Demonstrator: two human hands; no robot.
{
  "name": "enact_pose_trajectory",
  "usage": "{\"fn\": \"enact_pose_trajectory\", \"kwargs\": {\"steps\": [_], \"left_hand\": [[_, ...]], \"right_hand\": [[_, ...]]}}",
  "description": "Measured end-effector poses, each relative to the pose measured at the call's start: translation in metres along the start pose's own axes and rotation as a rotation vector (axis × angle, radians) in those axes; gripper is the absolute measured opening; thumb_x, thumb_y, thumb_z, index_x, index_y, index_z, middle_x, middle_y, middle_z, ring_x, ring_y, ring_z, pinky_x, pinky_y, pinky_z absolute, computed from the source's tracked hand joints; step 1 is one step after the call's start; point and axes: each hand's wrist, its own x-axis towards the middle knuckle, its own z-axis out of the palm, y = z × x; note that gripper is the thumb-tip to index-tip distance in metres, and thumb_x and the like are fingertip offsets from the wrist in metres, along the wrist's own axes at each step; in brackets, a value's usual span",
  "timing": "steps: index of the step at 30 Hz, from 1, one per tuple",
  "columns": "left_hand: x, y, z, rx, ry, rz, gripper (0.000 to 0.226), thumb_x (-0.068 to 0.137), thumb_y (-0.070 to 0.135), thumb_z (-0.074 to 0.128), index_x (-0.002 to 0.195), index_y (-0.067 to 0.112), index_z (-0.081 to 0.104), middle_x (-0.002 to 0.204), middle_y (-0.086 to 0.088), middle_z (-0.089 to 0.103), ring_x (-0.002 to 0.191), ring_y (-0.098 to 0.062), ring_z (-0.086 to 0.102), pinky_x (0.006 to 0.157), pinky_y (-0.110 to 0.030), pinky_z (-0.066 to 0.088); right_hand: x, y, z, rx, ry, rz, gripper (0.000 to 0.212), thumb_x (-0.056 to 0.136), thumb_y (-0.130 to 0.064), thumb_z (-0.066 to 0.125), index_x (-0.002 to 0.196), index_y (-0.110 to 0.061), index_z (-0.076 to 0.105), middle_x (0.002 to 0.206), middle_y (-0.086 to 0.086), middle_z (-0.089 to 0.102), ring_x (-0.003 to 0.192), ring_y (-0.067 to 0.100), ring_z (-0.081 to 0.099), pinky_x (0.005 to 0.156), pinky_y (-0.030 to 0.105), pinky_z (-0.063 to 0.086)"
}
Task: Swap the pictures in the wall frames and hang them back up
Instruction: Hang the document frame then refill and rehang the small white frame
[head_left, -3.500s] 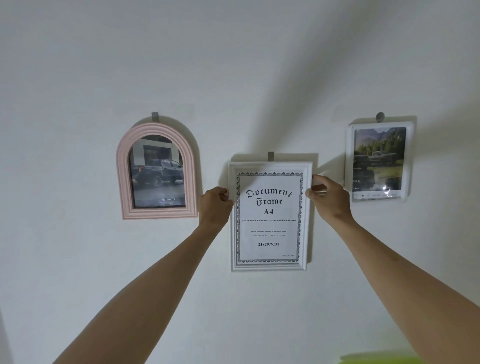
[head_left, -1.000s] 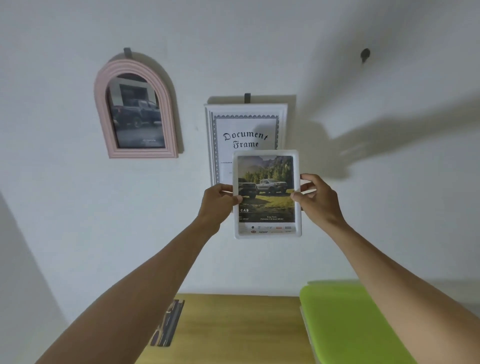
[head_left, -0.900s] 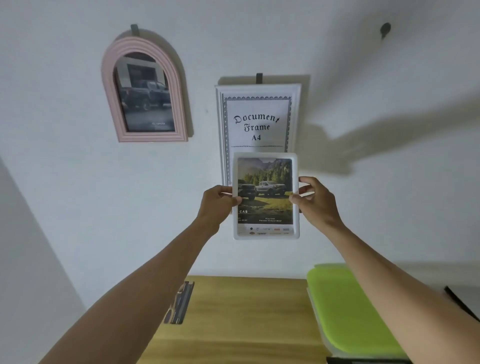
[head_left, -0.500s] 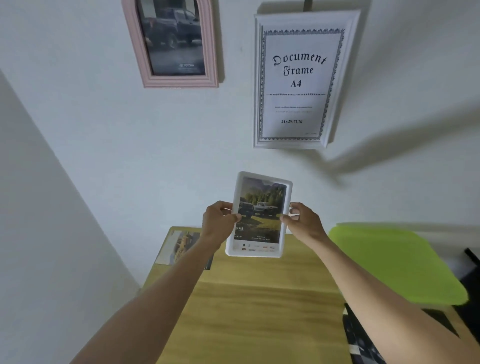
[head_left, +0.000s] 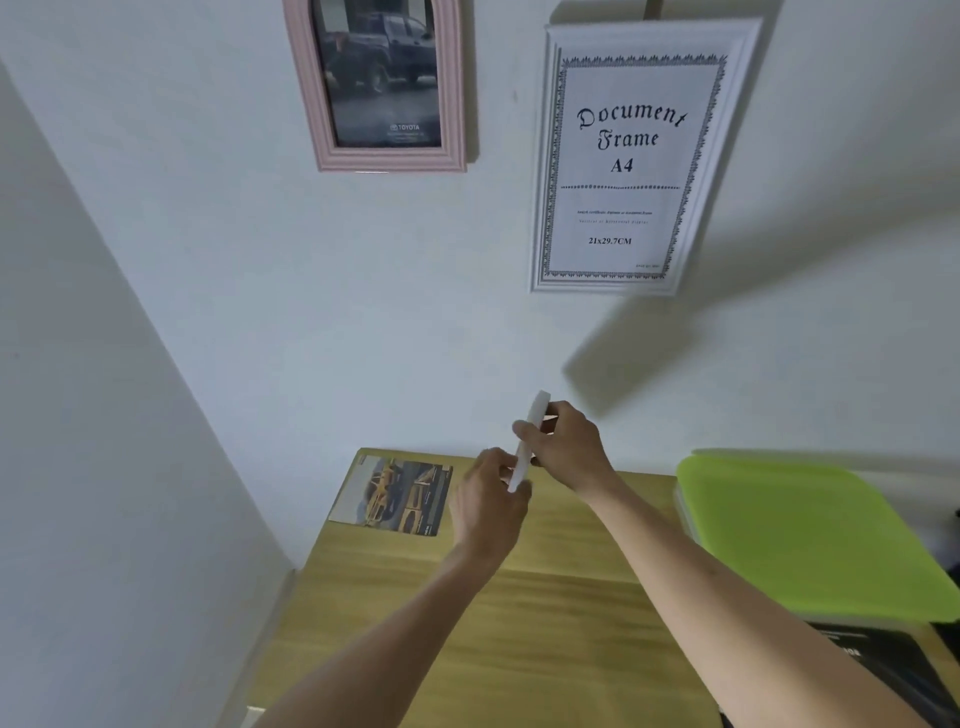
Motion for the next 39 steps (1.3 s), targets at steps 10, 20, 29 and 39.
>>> {"fn": "enact_pose_trajectory", "kwargs": {"steps": [10,20,29,39], "left_hand": [[0.009,-0.056,0.008,-0.042,-0.042,0.071,0.044,0.089,0.033,0.068,0.130,0.020,0.058,0.119,0.002,0.053,0.106,-0.011,0.050,0.089,-0.022,0.042],[0.053,-0.075,0.016,0.017,-0.273,0.020,0.094,0.090,0.031,0.065,0.155,0.031,-0.003,0.108,-0.020,0.064,0.097,-0.037,0.063,0.071,-0.040,0.050],[0.056,-0.055,0.039,0.093,-0.267,-0.019,0.096,0.087,0.021,0.063,0.154,0.036,-0.004,0.098,-0.001,0.059,0.071,-0.008,0.057,0.056,-0.014,0.037],[0.053,-0.060,0.050,-0.006,-0.257,-0.247,0.081,0.082,0.016,0.063,0.144,0.038,0.017,0.092,-0.005,0.060,0.080,-0.029,0.062,0.070,-0.044,0.051]], "right_hand": [[0.000,0.054,-0.031,0.321,-0.141,0.172,0.024,0.089,0.002,0.060,0.106,-0.011,0.071,0.103,0.017,0.073,0.092,0.029,0.072,0.083,0.045,0.060],[0.026,0.090,-0.043,0.177,-0.126,0.061,0.029,0.095,-0.012,0.061,0.118,-0.029,0.061,0.095,-0.002,0.067,0.091,0.020,0.067,0.086,0.040,0.057],[0.044,0.115,-0.028,-0.206,0.084,-0.258,0.042,0.098,-0.005,0.056,0.138,-0.016,0.045,0.118,0.002,0.064,0.096,0.010,0.069,0.084,0.024,0.047],[0.051,0.142,-0.008,-0.230,-0.052,-0.190,0.051,0.094,-0.006,0.064,0.141,-0.014,0.048,0.107,0.006,0.063,0.090,0.013,0.057,0.079,0.016,0.040]]}}
